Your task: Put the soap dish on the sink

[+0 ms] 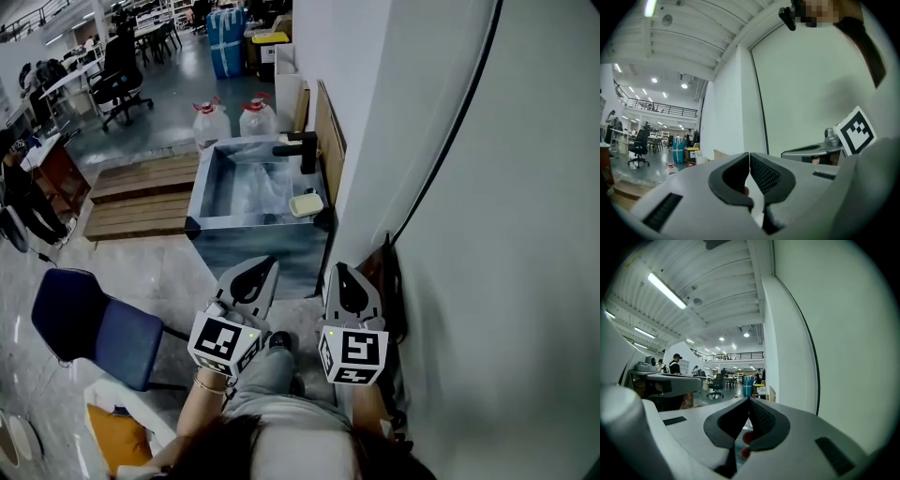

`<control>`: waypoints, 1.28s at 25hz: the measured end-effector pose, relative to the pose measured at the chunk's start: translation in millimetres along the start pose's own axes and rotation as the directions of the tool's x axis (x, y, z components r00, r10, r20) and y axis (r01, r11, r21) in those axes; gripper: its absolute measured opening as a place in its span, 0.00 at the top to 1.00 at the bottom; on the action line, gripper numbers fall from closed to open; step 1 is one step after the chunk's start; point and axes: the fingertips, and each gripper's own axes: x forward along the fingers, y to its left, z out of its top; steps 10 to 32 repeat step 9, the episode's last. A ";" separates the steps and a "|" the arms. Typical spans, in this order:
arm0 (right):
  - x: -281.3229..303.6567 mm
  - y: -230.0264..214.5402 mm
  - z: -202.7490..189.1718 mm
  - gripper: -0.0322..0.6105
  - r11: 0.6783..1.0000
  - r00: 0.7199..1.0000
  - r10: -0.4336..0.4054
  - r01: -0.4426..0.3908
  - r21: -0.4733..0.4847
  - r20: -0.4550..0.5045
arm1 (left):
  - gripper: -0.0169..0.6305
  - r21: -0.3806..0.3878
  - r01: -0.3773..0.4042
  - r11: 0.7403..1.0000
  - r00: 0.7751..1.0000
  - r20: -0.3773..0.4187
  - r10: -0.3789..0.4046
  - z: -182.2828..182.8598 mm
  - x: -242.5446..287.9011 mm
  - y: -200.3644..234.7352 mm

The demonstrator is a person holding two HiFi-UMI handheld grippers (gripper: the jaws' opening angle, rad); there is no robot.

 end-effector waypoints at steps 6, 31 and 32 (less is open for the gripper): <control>4.6 -0.5 1.4 0.91 1.000 1.000 0.003 -0.003 0.003 0.004 | 0.96 -0.001 0.011 1.000 1.000 -0.006 -0.011 -3.0 7.1 0.9; 9.3 -1.0 2.8 0.91 1.000 1.000 0.004 -0.004 0.000 0.010 | 0.96 -0.005 0.014 1.000 1.000 -0.006 -0.014 -5.8 11.0 3.3; 9.3 -1.0 2.8 0.91 1.000 1.000 0.004 -0.004 0.000 0.010 | 0.96 -0.005 0.014 1.000 1.000 -0.006 -0.014 -5.8 11.0 3.3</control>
